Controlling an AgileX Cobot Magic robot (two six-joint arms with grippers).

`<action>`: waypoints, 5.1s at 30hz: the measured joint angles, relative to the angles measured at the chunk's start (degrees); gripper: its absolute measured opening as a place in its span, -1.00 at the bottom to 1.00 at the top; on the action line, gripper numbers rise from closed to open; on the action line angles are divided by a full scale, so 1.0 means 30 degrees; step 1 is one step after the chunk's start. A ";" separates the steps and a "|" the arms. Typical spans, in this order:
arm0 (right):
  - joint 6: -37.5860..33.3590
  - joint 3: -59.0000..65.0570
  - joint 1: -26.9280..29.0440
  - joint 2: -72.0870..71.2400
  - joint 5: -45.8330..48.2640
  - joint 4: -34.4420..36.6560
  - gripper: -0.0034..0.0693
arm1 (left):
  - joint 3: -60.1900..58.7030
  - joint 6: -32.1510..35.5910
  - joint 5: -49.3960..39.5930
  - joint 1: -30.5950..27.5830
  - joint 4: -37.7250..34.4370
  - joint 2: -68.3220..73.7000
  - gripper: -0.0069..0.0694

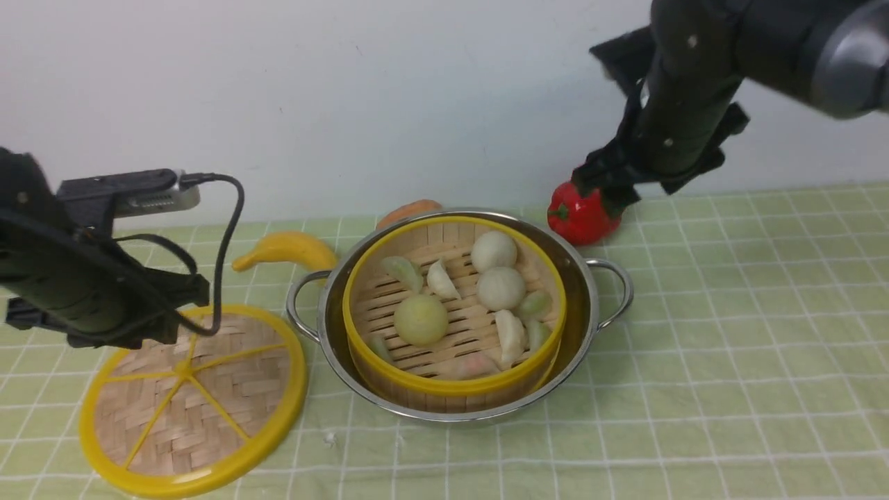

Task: Place the steamer in the pot on the green tablecloth, and put the lid on the steamer.
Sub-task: 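Grasp the bamboo steamer lid lying on the table by its centre knob, then place the yellow bamboo steamer lid onto the steamer in the pot with the left gripper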

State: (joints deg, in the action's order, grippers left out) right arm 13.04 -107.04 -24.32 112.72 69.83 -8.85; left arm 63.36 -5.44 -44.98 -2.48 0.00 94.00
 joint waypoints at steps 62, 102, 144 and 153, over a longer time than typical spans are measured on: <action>0.4083 1.8716 0.0080 -2.8259 0.0369 0.1255 0.43 | 1.5710 0.0586 -0.7619 1.1575 0.2396 0.9013 -0.53; 0.4083 1.8716 0.0080 -2.8259 0.0369 0.1490 0.28 | 1.6346 0.0525 -0.8203 1.1575 0.3098 0.9978 -0.53; 0.4010 1.8731 0.0080 -2.8283 0.0369 0.1657 0.28 | 2.0146 0.0525 -0.8137 1.1557 0.5755 0.8276 0.51; 0.4010 2.0536 0.0080 -3.1726 0.0205 -0.1443 -0.07 | 1.8620 0.1547 -0.8172 1.1543 0.1923 0.4315 -0.45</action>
State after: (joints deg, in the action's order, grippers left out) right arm 25.07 -45.43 -24.08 17.54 70.44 -13.18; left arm 119.22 -0.80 -69.50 32.15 5.77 106.95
